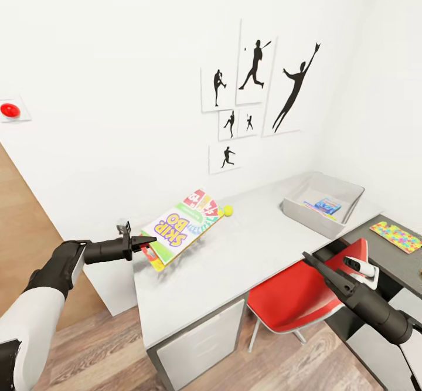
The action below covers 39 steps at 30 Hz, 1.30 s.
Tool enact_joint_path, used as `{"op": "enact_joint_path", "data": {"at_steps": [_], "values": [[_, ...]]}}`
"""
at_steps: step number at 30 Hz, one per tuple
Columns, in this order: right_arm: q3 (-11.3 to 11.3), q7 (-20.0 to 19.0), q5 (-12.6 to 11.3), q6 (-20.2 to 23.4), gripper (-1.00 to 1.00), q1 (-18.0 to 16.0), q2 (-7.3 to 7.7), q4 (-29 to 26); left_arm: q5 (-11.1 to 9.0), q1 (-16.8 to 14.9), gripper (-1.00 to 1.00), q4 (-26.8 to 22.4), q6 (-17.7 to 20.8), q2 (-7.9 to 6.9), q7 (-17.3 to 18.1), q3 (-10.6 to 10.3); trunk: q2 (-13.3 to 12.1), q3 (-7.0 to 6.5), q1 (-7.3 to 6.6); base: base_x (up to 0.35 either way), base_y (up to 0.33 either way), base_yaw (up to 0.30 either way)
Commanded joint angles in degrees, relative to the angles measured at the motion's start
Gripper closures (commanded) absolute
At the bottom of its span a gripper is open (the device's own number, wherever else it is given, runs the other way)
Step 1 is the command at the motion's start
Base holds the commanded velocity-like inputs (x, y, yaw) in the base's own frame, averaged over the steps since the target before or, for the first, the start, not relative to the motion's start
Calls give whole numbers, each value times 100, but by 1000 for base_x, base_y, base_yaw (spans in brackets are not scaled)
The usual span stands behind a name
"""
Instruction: Put all the toys in the child's room - the three board games (two on the bed and one on the table), the two jigsaw puzzles on the table, and the tennis ball on the table - inside the toy box on the table in the child's room.
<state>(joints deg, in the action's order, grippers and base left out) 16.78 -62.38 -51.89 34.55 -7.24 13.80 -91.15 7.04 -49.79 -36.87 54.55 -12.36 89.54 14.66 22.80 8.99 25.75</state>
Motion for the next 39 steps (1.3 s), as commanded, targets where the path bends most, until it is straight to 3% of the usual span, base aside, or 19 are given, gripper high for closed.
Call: {"op": "enact_joint_path", "data": {"at_steps": [1, 19, 23, 39], "values": [[0, -1, -32, 43, -100, -5, 1, 2, 62, -5, 100, -5, 55, 4, 46, 20, 11, 3, 4, 0, 0, -107], [3, -3, -24, 43, -100, -5, 3, 9, 86, 4, 100, -5, 6, 13, 46, -14, 11, -156, 4, 0, 0, -128], [14, -3, -23, 43, -100, -5, 22, 14, 86, 4, 100, -5, -187, 13, 46, -13, 11, -192, 4, 39, -25, -162], [22, 75, -23, -154, -100, -5, 49, 44, 95, 4, 100, -8, -278, 14, 46, -15, 11, -276, 4, 184, -246, -99]]}}
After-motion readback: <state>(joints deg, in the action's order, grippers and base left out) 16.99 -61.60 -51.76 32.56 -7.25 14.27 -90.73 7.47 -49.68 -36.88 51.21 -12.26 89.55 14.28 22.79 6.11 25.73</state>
